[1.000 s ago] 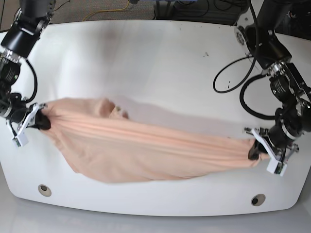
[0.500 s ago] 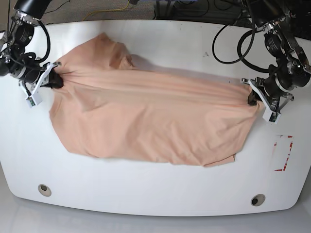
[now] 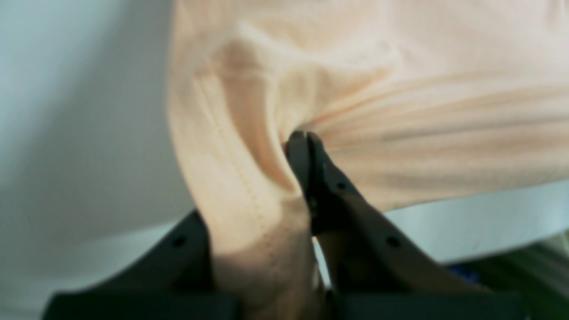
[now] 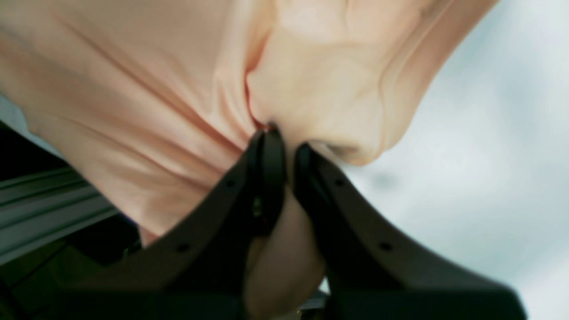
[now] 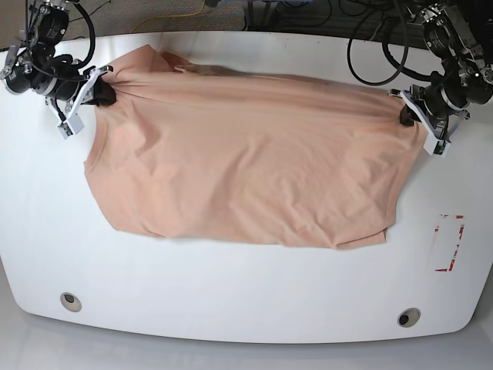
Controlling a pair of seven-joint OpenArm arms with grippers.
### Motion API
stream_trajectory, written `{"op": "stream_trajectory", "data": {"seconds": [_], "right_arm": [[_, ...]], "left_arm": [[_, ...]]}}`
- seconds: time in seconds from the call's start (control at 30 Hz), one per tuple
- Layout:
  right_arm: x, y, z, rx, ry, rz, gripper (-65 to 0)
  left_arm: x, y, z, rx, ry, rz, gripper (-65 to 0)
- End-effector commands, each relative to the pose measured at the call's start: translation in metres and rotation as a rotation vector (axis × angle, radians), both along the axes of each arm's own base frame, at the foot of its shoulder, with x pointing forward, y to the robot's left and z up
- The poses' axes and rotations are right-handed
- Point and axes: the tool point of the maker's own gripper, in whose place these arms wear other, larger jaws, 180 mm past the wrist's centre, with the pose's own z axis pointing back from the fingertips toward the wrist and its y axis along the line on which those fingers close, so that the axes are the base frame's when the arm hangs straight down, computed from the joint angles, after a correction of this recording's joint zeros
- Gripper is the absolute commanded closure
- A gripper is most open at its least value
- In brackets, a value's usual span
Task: Layout the t-shirt on the table in an organized manner, then fold the t-shirt properly
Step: 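Pull the shirt back across the table with both grippers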
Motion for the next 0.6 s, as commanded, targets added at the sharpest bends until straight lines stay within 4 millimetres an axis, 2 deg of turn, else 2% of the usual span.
{"op": "stream_trajectory", "data": {"seconds": [0.0, 0.1, 0.23, 0.37, 0.57], "right_arm": [[-0.003, -0.008, 0.004, -0.036, -0.002, 0.01, 0.0], [-0.011, -0.007, 0.001, -0.032, 0.018, 0.012, 0.0], [-0.008, -0.005, 0.007, -0.044, -0.003, 0.027, 0.0], [0.011, -0.001, 0.027, -0.071, -0.086, 0.054, 0.0], [0.053, 0.0, 0.058, -0.09, -0.226, 0.063, 0.0]], "left_arm": [[-0.001, 0.01, 0.006, 0.035, -0.018, 0.001, 0.0], [-0.011, 0.01, 0.001, 0.035, 0.01, 0.0, 0.0], [-0.011, 0.01, 0.002, 0.036, 0.007, -0.002, 0.0], [0.016, 0.007, 0.02, 0.026, -0.079, -0.008, 0.0], [0.08, 0.0, 0.08, -0.028, -0.305, -0.044, 0.0]]}}
